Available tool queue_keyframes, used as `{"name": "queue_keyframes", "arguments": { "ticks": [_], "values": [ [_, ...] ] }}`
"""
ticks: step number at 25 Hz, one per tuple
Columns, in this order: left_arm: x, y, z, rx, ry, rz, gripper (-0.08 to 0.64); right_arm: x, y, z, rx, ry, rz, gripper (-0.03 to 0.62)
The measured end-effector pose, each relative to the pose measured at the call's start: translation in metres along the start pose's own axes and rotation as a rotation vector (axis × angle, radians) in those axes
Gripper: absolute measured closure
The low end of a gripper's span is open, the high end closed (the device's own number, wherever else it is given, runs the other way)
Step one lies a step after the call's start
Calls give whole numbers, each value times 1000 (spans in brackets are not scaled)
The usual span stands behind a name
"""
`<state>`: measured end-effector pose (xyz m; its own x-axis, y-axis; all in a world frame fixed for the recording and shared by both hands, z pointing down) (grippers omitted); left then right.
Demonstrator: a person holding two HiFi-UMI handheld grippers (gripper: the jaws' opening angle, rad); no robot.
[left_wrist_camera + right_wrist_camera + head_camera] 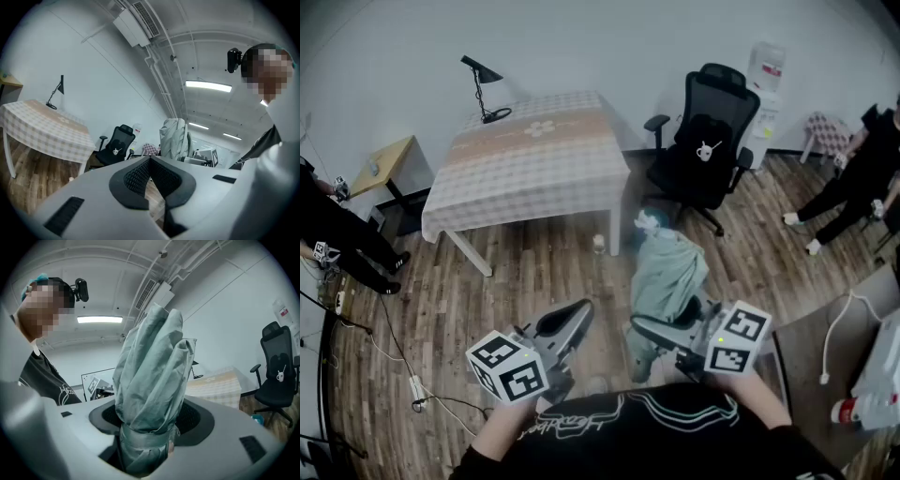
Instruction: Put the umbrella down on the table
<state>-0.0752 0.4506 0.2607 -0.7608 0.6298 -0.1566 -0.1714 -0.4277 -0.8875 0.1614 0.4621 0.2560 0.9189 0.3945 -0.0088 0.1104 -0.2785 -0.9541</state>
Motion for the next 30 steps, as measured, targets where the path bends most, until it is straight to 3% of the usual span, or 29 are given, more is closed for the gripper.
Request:
{"name": "queue_keyframes", "arguments": {
  "ticks": [11, 19, 30],
  "values": [
    [-7, -8, -9, 2, -10, 22, 563, 11, -4, 4, 5, -12, 1, 290],
    [-27, 1, 4, -7, -39, 48, 563, 5, -1, -17, -13, -74, 7, 290],
    [-37, 28, 65, -1, -53, 64, 563, -41, 8, -52, -29, -110, 0, 290]
  ]
}}
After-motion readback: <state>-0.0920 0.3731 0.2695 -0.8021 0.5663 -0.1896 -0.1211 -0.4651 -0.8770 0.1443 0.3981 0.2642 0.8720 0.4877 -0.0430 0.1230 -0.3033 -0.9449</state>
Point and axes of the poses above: the fingertips, and each gripper's own axes: x backward along the fingers, z to its left, y out of its top, the point moved 9 cm from there along x, backward along the fingers, and after that the axes turned 8 degrees about y, right-handed, at the moved point
